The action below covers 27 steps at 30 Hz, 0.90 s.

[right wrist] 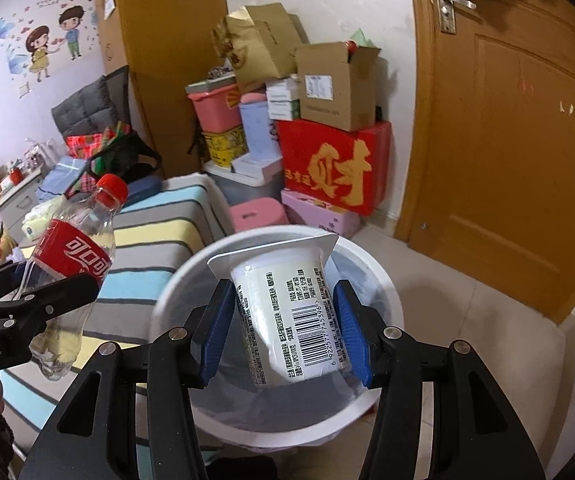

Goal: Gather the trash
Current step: 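Carry the bottle and yogurt cup with both tools over the white bin, then open both tools to drop the bottle and cup into the bin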

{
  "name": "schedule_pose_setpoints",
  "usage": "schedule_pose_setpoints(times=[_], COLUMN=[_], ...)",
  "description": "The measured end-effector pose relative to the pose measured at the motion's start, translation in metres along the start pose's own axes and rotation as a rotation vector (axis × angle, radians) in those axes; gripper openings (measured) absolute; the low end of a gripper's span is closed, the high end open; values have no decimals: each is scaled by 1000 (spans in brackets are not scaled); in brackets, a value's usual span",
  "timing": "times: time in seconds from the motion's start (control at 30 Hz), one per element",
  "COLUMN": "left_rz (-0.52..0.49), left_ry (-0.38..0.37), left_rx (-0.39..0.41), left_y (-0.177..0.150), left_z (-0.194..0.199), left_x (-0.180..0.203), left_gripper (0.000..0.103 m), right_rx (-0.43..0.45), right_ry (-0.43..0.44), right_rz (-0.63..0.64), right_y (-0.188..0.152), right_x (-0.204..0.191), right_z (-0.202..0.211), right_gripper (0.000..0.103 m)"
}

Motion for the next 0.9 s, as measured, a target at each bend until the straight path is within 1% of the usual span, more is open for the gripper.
schedule_pose_setpoints(times=[0.2, 0.3, 0.4, 0.47, 0.73, 0.77, 0.8, 0.9], left_rz=[-34, -54, -58, -59, -34, -41, -50, -46], left_ry=[-30, -12, -54, -53, -74, -73, -67, -67], left_rx=[-50, -68, -77, -85, -66, -62, -58, -54], left_y=[-3, -4, -2, -2, 1, 1, 2, 3], left_z=[-33, -48, -58, -63, -65, -63, -62, -59], left_x=[19, 25, 34, 35, 35, 36, 37, 36], left_gripper=[65, 65, 66, 66, 67, 68, 69, 69], right_rx=[-43, -63, -79, -88, -94, -93, -91, -79], right_ry=[-35, -57, -68, -82, -96, -95, -96, -87], right_rz=[1, 6, 9, 15, 28, 23, 17, 6], right_y=[-4, -7, -8, -9, -7, -7, -6, -4], right_x=[14, 21, 25, 27, 30, 31, 31, 32], right_z=[-17, -24, -28, -30, -33, -32, -33, -30], right_gripper=[53, 53, 53, 54, 55, 57, 61, 64])
Point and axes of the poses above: each gripper's, at about its wrist camera, not at the fingertips, and z roughly against the way its jaws point, x to its right, y to its top, the point moved 8 cm from there along -z, roughly the way its jaws point, and after that the axes turned 11 degrees about -z, right-handed, at the moved point
